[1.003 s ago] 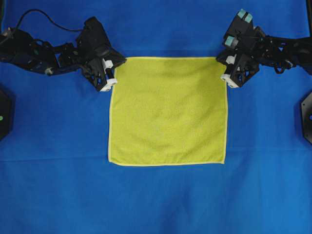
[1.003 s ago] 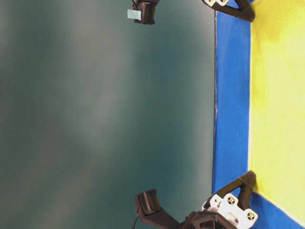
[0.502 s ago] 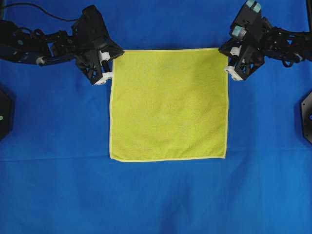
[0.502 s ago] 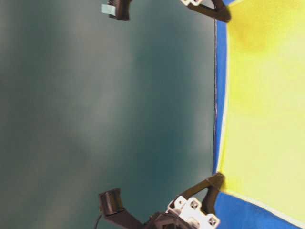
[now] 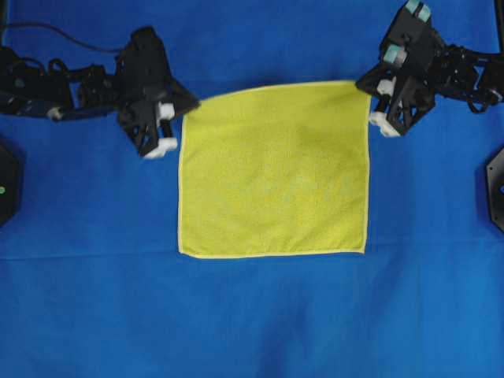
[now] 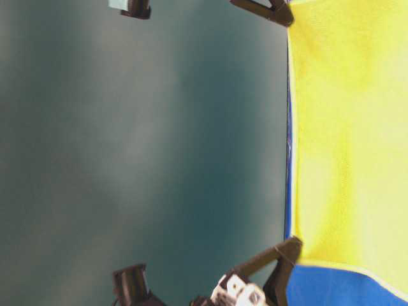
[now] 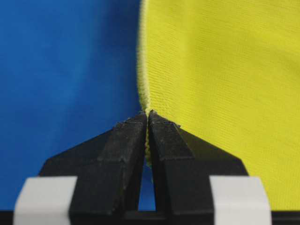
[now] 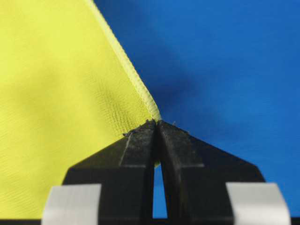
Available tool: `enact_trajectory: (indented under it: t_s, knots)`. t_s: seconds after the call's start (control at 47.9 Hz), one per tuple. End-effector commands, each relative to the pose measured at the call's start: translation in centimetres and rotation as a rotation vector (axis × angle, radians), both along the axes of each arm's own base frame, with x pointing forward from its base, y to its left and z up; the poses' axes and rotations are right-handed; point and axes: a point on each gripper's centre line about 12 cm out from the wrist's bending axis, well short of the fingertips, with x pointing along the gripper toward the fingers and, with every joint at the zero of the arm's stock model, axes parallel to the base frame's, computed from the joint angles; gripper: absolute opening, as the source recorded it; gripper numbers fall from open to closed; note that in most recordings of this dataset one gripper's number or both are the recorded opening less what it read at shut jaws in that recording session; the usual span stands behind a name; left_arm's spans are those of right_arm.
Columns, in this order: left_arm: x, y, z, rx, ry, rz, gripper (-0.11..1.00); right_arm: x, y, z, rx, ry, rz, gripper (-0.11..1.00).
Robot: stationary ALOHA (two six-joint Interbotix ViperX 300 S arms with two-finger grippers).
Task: Fold the yellow towel.
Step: 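Lift the far edge and fold it toward the near edge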
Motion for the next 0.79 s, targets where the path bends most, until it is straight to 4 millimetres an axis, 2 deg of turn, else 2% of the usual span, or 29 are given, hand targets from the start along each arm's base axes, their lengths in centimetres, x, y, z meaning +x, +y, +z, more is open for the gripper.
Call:
enact_trajectory:
  t_s: [0.0, 0.146, 0.418, 0.606, 0.773]
  knots:
    - [0.1, -2.0, 1.2, 0.002, -0.023, -0.057, 0.01, 0.3, 1.9, 1.4, 0.014, -0.030, 0.043, 0.02]
    - [-0.4, -6.0, 0.9, -0.051, -0.010, -0.140, 0.01, 0.2, 5.2, 1.6, 0.071, -0.043, 0.095, 0.02]
    - [-0.8, -12.2, 0.2, -0.161, 0.017, -0.245, 0.01, 0.3, 11.2, 0.6, 0.198, -0.024, 0.191, 0.02]
    - [-0.6, -14.5, -0.6, -0.185, 0.042, -0.294, 0.01, 0.4, 14.0, -0.3, 0.274, 0.007, 0.213, 0.02]
    - [0.1, -15.0, -1.4, -0.185, 0.061, -0.303, 0.01, 0.7, 14.9, -0.8, 0.302, 0.024, 0.210, 0.02]
